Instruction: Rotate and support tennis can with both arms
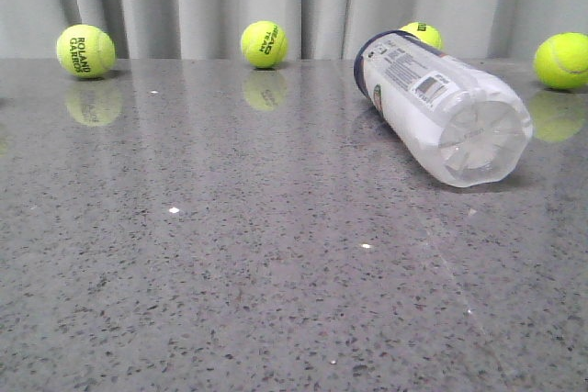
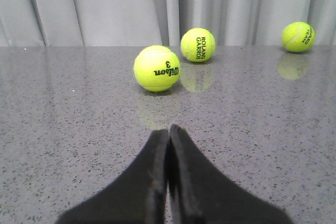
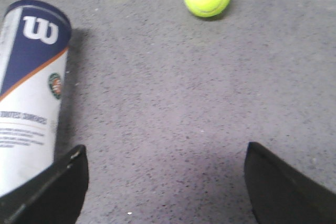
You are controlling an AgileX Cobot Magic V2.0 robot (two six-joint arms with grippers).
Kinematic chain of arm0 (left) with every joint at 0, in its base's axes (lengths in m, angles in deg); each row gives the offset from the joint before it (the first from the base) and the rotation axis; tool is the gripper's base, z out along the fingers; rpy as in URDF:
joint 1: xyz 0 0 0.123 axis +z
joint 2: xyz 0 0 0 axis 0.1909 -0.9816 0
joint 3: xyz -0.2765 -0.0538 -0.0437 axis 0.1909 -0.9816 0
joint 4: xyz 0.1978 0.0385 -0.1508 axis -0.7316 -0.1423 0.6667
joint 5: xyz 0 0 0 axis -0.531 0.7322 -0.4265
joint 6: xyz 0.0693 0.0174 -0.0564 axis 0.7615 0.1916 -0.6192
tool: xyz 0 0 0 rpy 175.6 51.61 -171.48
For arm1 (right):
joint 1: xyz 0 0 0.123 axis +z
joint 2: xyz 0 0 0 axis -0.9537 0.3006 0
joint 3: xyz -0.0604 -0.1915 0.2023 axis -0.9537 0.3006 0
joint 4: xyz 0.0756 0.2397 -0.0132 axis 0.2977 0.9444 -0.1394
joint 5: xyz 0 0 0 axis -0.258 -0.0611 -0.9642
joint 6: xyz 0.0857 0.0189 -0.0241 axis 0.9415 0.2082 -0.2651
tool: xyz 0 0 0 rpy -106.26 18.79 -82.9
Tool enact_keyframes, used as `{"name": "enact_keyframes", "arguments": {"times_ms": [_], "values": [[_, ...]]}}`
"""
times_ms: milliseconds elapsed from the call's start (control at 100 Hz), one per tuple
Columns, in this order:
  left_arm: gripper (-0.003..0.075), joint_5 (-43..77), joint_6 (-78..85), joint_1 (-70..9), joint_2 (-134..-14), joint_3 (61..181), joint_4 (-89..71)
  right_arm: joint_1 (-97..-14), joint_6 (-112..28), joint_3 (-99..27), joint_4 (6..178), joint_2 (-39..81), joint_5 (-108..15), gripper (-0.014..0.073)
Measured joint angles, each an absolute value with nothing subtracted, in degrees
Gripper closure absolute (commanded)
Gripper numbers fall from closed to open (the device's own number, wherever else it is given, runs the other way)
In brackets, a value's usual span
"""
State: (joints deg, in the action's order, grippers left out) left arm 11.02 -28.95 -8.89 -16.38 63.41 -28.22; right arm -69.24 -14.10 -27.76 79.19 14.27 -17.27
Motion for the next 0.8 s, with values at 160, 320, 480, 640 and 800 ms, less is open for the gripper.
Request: {"name": "enact_keyframes", "arguments": {"times_ms": [160,320,480,640,800], "values": [[0.074,11.02,-28.95,-8.89,-16.38,63.41,-28.22,-64.88,-14.1,-35.08,79.79,20.35,-12.66,-0.0009],[0.074,11.02,-28.95,-8.89,-16.38,63.41,-28.22,-60.5,-13.83,-42.96,80.78,27.54,-7.89,-0.0009],[0.074,11.02,-28.95,-8.89,-16.38,63.41,-28.22,-57.07,-12.88,-50.61,81.59,35.65,-2.49,-0.0009],[0.074,11.02,-28.95,-8.89,-16.38,63.41,-28.22,-54.37,-10.59,-57.06,81.72,43.62,1.87,-0.0009],[0.074,11.02,-28.95,-8.89,-16.38,63.41,-28.22,-52.84,-8.94,-61.41,82.26,50.43,3.59,-0.0009]]}}
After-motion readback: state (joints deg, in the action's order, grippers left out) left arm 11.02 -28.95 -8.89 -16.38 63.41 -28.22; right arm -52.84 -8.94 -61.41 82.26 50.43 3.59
